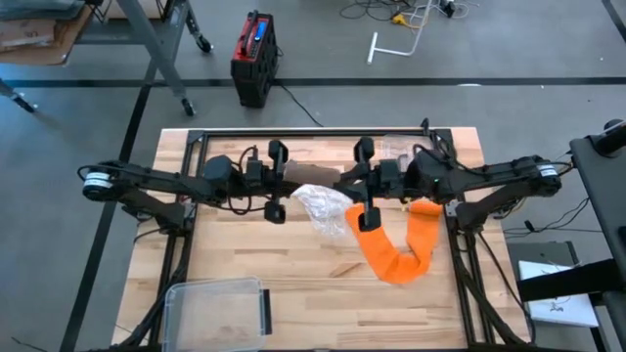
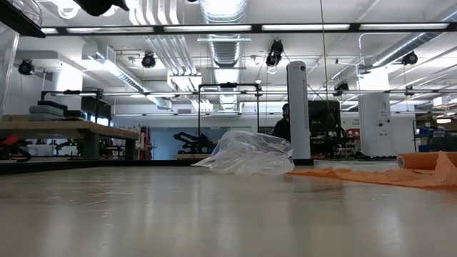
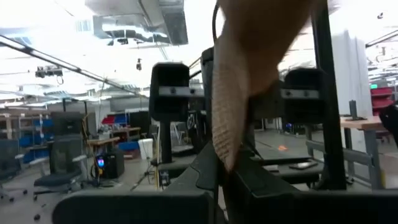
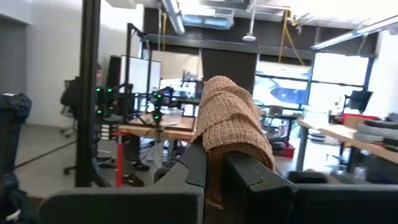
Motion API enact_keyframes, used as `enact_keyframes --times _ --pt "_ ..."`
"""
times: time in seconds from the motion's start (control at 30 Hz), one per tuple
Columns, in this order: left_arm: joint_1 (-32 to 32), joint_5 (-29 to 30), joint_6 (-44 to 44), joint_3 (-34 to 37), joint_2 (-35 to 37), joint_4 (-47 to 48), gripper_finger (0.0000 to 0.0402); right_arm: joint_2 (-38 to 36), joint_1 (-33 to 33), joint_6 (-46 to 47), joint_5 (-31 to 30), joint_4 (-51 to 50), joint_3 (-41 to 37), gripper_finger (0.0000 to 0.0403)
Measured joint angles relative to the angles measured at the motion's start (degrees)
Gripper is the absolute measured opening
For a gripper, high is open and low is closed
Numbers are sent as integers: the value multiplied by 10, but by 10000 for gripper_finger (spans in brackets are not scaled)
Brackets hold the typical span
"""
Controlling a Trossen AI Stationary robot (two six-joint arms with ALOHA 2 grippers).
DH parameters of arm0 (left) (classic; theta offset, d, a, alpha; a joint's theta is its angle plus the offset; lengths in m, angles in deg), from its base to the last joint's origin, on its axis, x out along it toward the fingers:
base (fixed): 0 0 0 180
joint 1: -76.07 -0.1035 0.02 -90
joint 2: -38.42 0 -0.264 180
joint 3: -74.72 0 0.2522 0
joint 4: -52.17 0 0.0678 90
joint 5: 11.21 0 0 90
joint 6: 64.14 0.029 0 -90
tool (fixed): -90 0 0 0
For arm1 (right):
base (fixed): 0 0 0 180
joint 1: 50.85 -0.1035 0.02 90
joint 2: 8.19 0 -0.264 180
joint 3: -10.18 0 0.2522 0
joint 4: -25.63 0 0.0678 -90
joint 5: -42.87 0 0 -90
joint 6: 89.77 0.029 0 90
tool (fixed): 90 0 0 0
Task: Roll bandage
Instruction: Roll the brown bandage
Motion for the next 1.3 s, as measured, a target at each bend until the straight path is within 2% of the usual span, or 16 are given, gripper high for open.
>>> enact_keyframes --times 0.2,0.4,0.53,0.73,0.83,1.07,1.17,1.3 --pt "3 0 -10 5 10 -8 0 10 0 -30 -39 23 0 13" --pt "3 0 -11 6 0 -19 2 44 0 -55 -41 72 0 13" --pt "3 0 -13 5 1 -15 21 50 0 -72 -47 80 0 13" --pt "4 0 -10 6 2 -10 83 49 0 -100 -61 81 0 13" --pt "4 7 2 7 17 29 125 49 0 -101 -61 76 0 13" --pt "6 29 65 19 142 167 216 30 -2 -109 -60 13 0 13" --pt "11 29 87 21 195 231 241 23 -2 -121 -60 -23 0 13" --pt "16 29 125 23 233 265 257 17 -2 -133 -49 -64 0 13"
